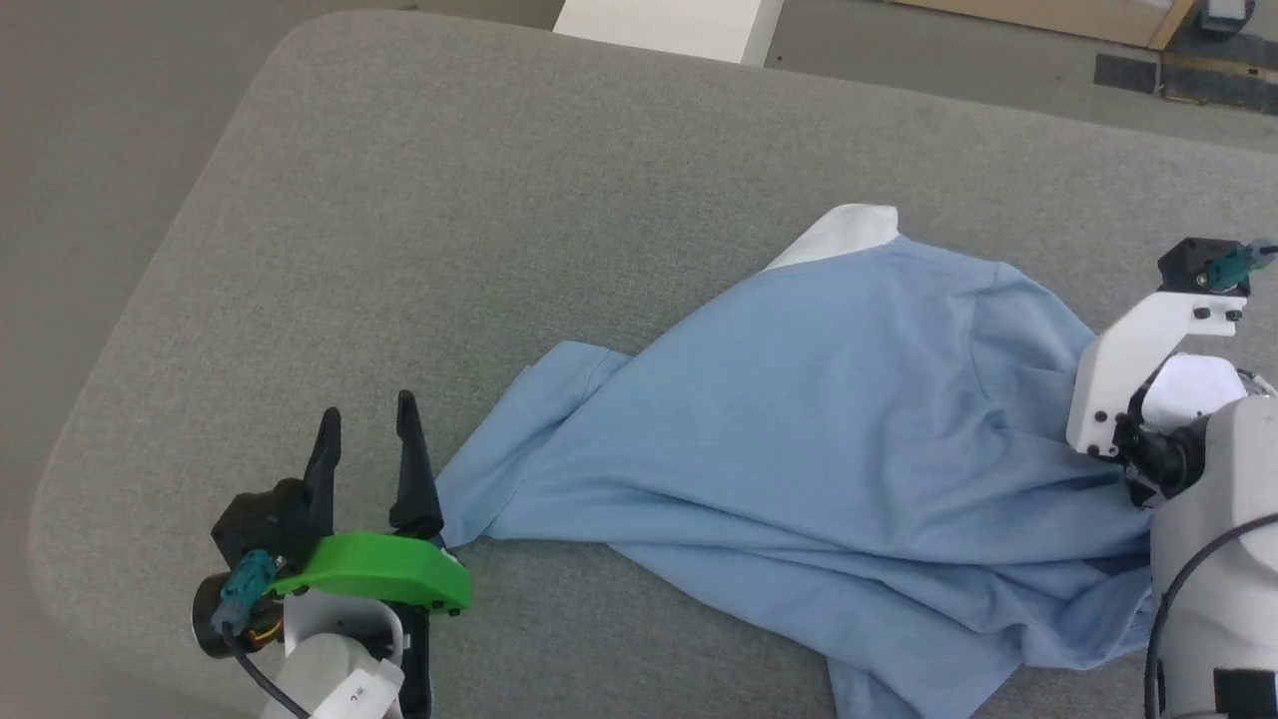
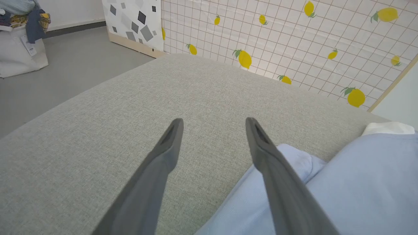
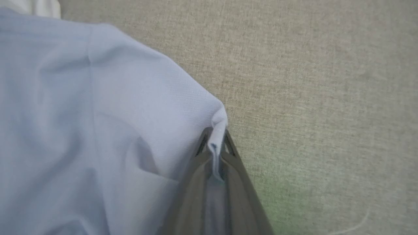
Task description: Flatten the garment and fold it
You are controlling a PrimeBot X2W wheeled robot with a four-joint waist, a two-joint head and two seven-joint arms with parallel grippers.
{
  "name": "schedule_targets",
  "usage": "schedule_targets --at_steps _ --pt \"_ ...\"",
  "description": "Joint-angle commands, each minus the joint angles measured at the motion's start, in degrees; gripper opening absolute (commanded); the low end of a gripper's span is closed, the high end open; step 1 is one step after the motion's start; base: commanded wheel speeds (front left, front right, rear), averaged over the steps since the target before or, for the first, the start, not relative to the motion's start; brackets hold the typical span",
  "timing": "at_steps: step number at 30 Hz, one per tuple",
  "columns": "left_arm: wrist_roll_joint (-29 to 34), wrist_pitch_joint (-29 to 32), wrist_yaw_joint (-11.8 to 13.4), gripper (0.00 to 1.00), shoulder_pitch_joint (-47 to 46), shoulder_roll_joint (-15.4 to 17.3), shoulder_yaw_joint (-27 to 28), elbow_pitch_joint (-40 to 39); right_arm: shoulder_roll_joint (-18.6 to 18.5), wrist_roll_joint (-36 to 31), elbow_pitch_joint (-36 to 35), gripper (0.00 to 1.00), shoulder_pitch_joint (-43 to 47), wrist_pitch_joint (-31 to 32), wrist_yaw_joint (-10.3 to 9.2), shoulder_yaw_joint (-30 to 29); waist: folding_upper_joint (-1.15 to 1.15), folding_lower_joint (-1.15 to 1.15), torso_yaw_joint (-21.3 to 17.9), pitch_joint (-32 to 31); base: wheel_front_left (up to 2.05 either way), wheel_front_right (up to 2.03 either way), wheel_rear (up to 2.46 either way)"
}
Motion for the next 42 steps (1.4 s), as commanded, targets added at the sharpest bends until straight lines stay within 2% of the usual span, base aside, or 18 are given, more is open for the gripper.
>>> schedule_targets --at_steps 1,7,11,18,24,30,36,41,42 --pt "0.62 -0.24 -0.52 1.00 -0.04 -0.28 0.45 0.32 -0.31 0.00 -0.81 0.00 1.88 -1.59 -0.08 -0.33 0.00 -0.01 -1.55 -1.81 0.00 0.00 0.00" --pt "0.97 -0.25 -1.69 1.00 -0.01 -0.41 0.66 1.69 -2.41 0.57 -7.44 0.00 6.52 -5.81 -0.08 -6.53 0.00 -0.01 -3.98 -5.13 0.00 0.00 0.00" --pt "0.61 -0.25 -1.83 1.00 -0.67 -0.45 -1.16 3.02 -2.17 2.00 -12.93 0.00 11.38 -6.06 -0.08 -11.38 0.00 -0.01 -5.82 -6.46 0.00 0.00 0.00" --pt "1.06 3.99 -2.53 1.00 -6.32 -0.01 -4.00 7.16 -0.76 5.90 -20.73 0.00 18.09 -4.81 -0.08 -12.68 0.00 -0.01 -10.15 -6.46 0.00 0.00 0.00" --pt "3.31 14.49 -3.33 1.00 -16.37 2.58 -6.83 15.11 -0.02 7.58 -23.39 0.00 19.37 -3.99 -0.08 -10.51 0.00 -0.01 -13.29 -5.04 0.00 0.00 0.00" --pt "4.80 28.76 -6.15 1.00 -25.98 4.93 -10.36 24.95 0.43 8.67 -24.70 0.00 18.68 -3.41 -0.08 -7.33 0.00 -0.01 -16.01 -2.63 0.00 0.00 0.00" --pt "5.84 42.94 -7.70 1.00 -31.41 6.75 -13.13 31.75 0.64 9.36 -25.64 0.00 17.92 -3.00 -0.08 -5.28 0.00 -0.01 -17.67 -0.09 0.00 0.00 0.00" --pt "3.95 54.69 -10.53 1.00 -32.50 6.95 -15.09 34.79 0.74 9.90 -25.96 0.00 17.35 -2.81 -0.08 -4.65 0.00 -0.01 -18.34 1.19 0.00 0.00 0.00" --pt "3.22 56.74 -11.05 0.78 -32.52 6.92 -15.50 34.84 0.76 10.00 -26.01 0.00 17.26 -2.81 -0.08 -4.66 0.00 -0.01 -18.38 1.35 0.00 0.00 0.00"
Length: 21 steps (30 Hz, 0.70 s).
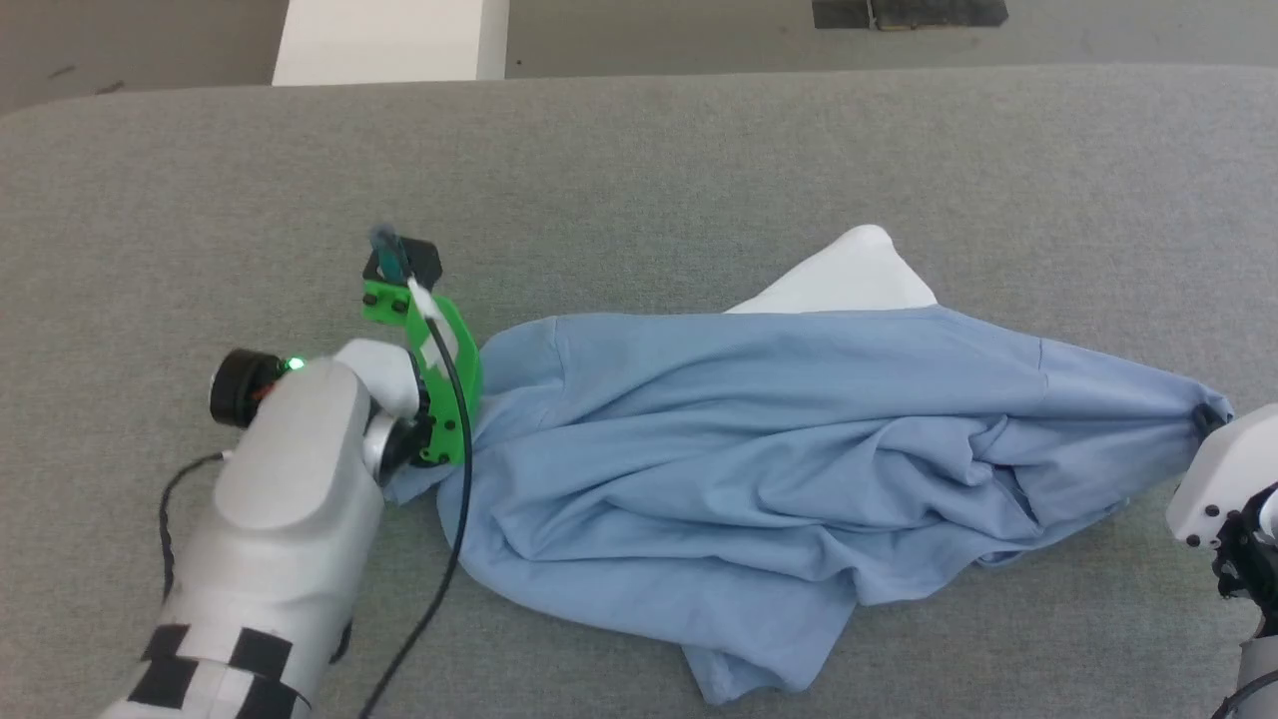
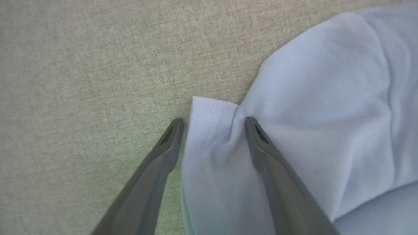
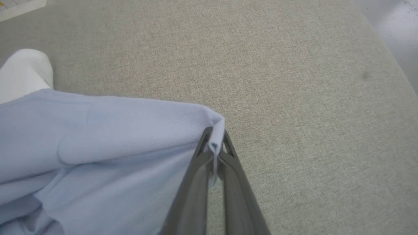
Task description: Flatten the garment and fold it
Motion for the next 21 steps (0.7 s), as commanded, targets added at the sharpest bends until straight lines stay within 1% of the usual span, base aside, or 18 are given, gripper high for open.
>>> schedule_targets --at_steps 1,2,9,13,17,21 --pt "-0.68 2.33 -0.87 0.47 2.01 -0.36 -1.33 1.48 0.01 0.29 -0.35 0.00 -0.84 0.16 -0.09 0.01 0.00 0.00 -0.57 0.80 0.00 0.00 0.00" --pt "-1.16 2.91 -1.18 0.00 1.97 -0.17 -1.79 0.90 0.03 0.32 -0.39 0.00 -0.90 0.18 -0.09 0.00 0.00 0.00 -0.57 0.95 0.00 0.00 0.00" --pt "-3.43 -0.94 -1.87 0.00 1.69 2.03 -4.51 -2.45 0.08 0.70 0.04 0.00 -1.33 0.21 -0.09 0.43 0.00 0.00 -0.30 0.89 0.00 0.00 0.00" --pt "-6.26 -0.41 -1.92 0.00 1.42 3.80 -6.70 -4.12 -0.23 0.62 0.02 0.00 -1.72 0.31 -0.09 1.00 0.00 0.00 0.15 -0.31 0.00 0.00 0.00" --pt "-9.92 -4.35 -1.93 0.00 -0.66 7.30 -6.80 -9.73 -2.38 0.68 -0.29 0.00 -3.18 0.38 -0.09 2.93 0.00 0.00 0.67 -1.29 0.00 0.00 0.00" --pt "-11.28 -8.04 -1.93 0.00 -4.00 11.92 -6.60 -15.45 -6.57 0.78 -1.02 0.00 -6.73 1.13 -0.09 6.98 0.00 0.00 0.98 -1.79 0.00 0.00 0.00"
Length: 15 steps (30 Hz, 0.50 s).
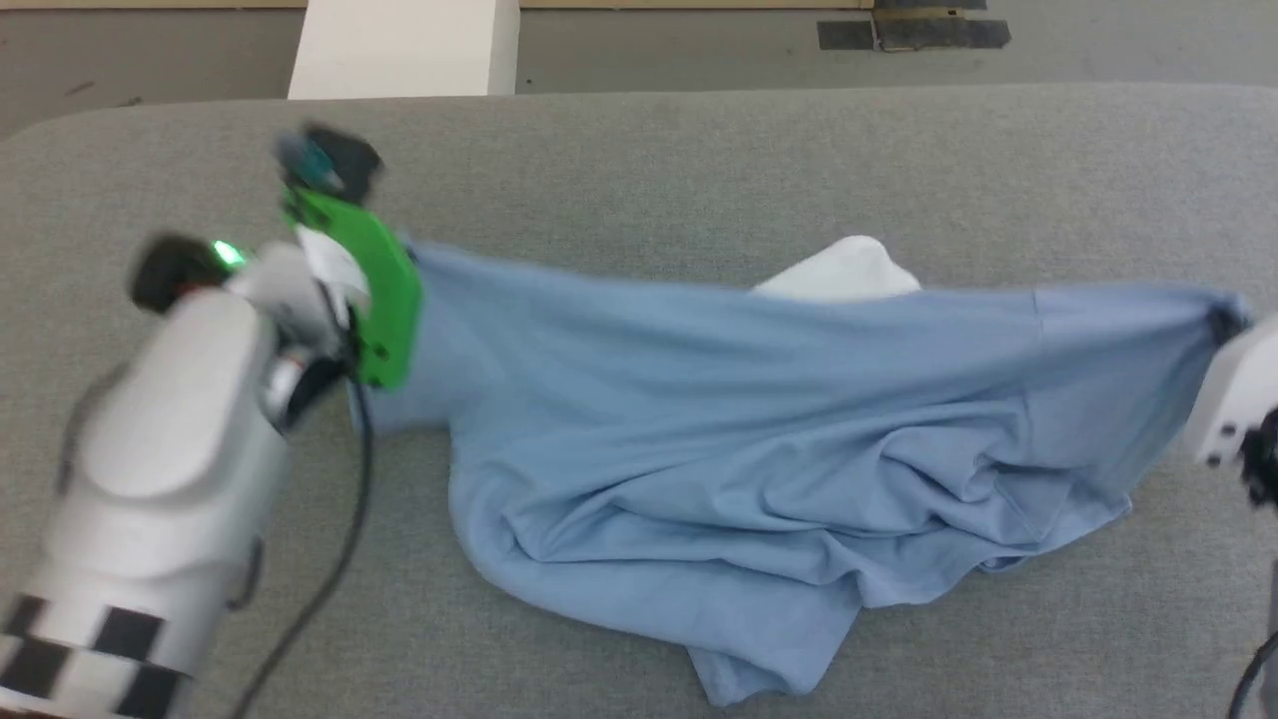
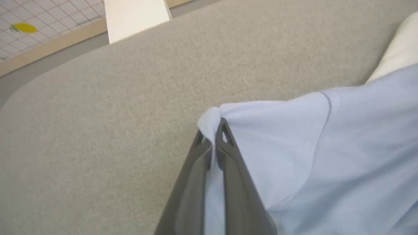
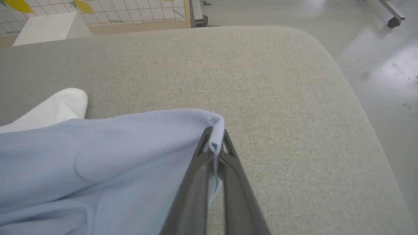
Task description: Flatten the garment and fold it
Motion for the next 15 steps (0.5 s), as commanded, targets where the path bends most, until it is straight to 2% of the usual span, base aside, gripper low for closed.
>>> schedule_targets --at_steps 1,4,9,15 --pt "-0.26 -1.11 -0.12 0.00 -2.18 1.66 0.51 -1.53 -1.69 0.20 -0.68 0.00 -2.39 0.32 -0.09 1.44 0.00 0.00 0.21 -0.14 0.00 0.00 0.00" --pt "0.67 -4.19 0.24 0.00 -5.44 4.26 2.40 -4.71 -5.29 0.22 -1.24 0.00 -7.21 1.11 -0.09 5.50 0.00 0.00 0.33 0.74 0.00 0.00 0.00" --pt "3.31 -9.21 2.38 0.00 -11.64 7.31 5.35 -7.13 -9.98 -0.31 0.49 0.00 -18.79 1.59 -0.09 12.02 0.00 0.00 -0.08 4.24 0.00 0.00 0.00" --pt "6.93 -16.48 7.57 0.00 -21.92 8.53 9.32 -7.44 -13.01 -3.06 4.34 0.00 -36.51 -1.00 -0.09 17.25 0.00 0.00 -0.50 10.17 0.00 0.00 0.00"
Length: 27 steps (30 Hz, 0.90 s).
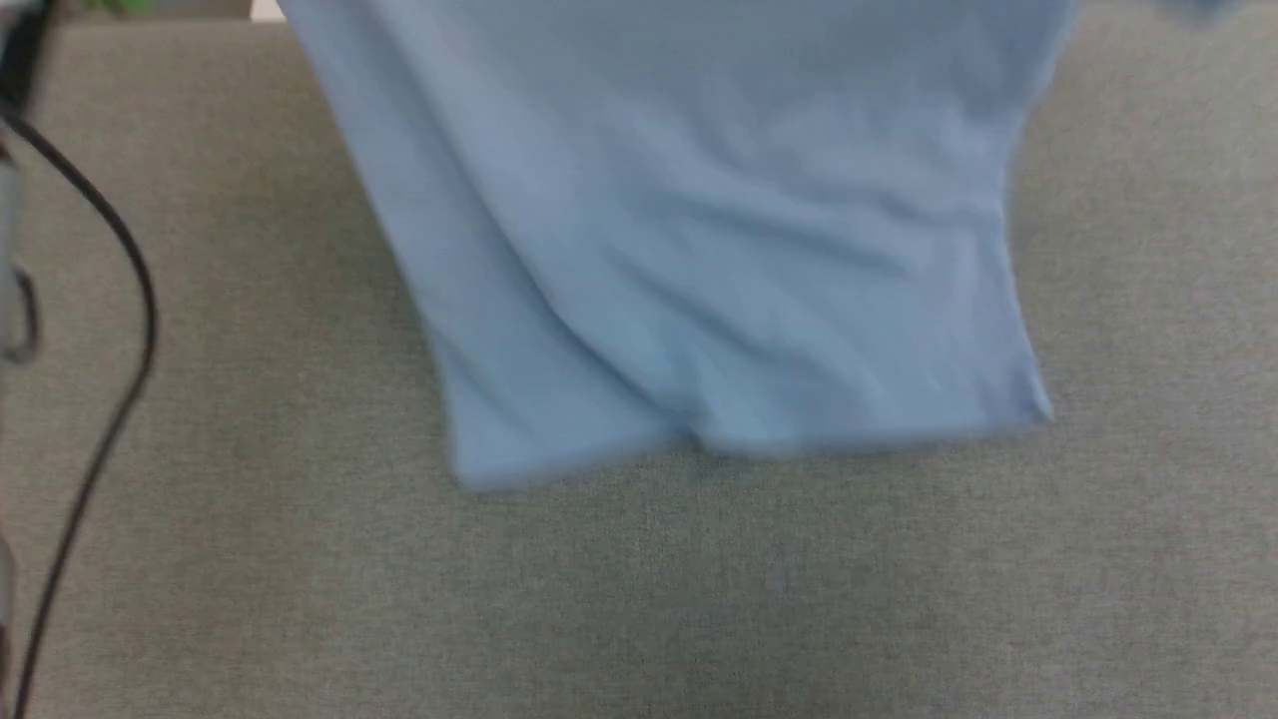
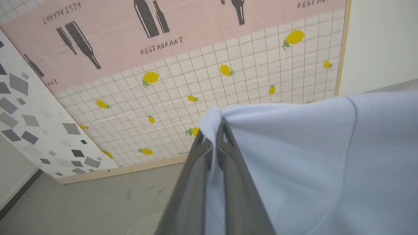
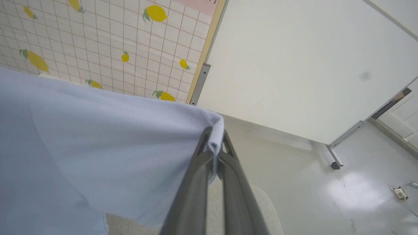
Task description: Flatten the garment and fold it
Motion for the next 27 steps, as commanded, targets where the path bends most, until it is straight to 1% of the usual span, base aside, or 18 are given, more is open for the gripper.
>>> schedule_targets --at_steps 1,4,7,9,11,15,18,20,23,27 --pt "1.13 -2.55 2.03 0.00 -3.56 0.64 1.52 0.19 -0.33 -1.29 0.95 0.00 -4.64 -1.43 -0.11 0.31 0.00 0.00 -0.53 4.64 0.00 0.00 0.00" --pt "1.53 -6.71 4.88 0.00 -8.73 -0.17 3.91 0.89 0.08 -3.34 2.82 0.00 -13.04 -4.30 -0.11 0.16 0.00 0.00 -0.61 6.82 0.00 0.00 0.00" --pt "1.68 -11.88 7.69 0.00 -13.61 -1.36 6.28 1.38 1.28 -5.30 4.73 0.00 -20.75 -8.43 -0.11 -1.51 0.00 0.00 -0.59 8.39 0.00 0.00 0.00" --pt "2.14 -14.88 8.74 0.00 -16.14 -1.71 7.03 1.72 2.38 -6.61 5.60 0.00 -24.71 -11.43 -0.11 -2.78 0.00 0.00 -0.61 9.01 0.00 0.00 0.00" --pt "1.89 -16.92 9.12 0.00 -17.93 -2.32 7.57 2.24 2.90 -7.65 7.17 0.00 -28.17 -14.53 -0.11 -3.83 0.00 0.00 -0.52 9.46 0.00 0.00 0.00" --pt "1.47 -18.85 8.49 0.00 -18.39 -2.92 7.28 4.15 3.62 -8.53 10.75 0.00 -31.53 -18.21 -0.11 -4.66 0.00 0.00 -0.24 9.60 0.00 0.00 0.00" --pt "0.65 -18.69 7.05 0.00 -15.76 -3.15 6.47 6.26 4.02 -7.76 13.28 0.00 -30.46 -19.24 -0.11 -4.06 0.00 0.00 -0.18 9.32 0.00 0.00 0.00" --pt "0.09 -18.20 5.68 0.00 -12.60 -3.17 5.55 7.85 4.10 -6.57 14.92 0.00 -27.82 -19.61 -0.11 -2.96 0.00 0.00 -0.24 8.76 0.00 0.00 0.00" --pt "-1.65 -17.51 3.41 0.00 -6.23 -3.55 4.55 9.93 4.18 -3.13 16.59 0.00 -21.15 -19.76 -0.11 -0.22 0.00 0.00 -0.36 7.18 0.00 0.00 0.00" --pt "-5.10 -15.62 0.05 0.00 3.72 -4.11 3.76 11.66 4.26 3.51 16.41 0.00 -10.15 -19.38 -0.11 1.68 0.00 0.00 -0.47 4.15 0.00 0.00 0.00"
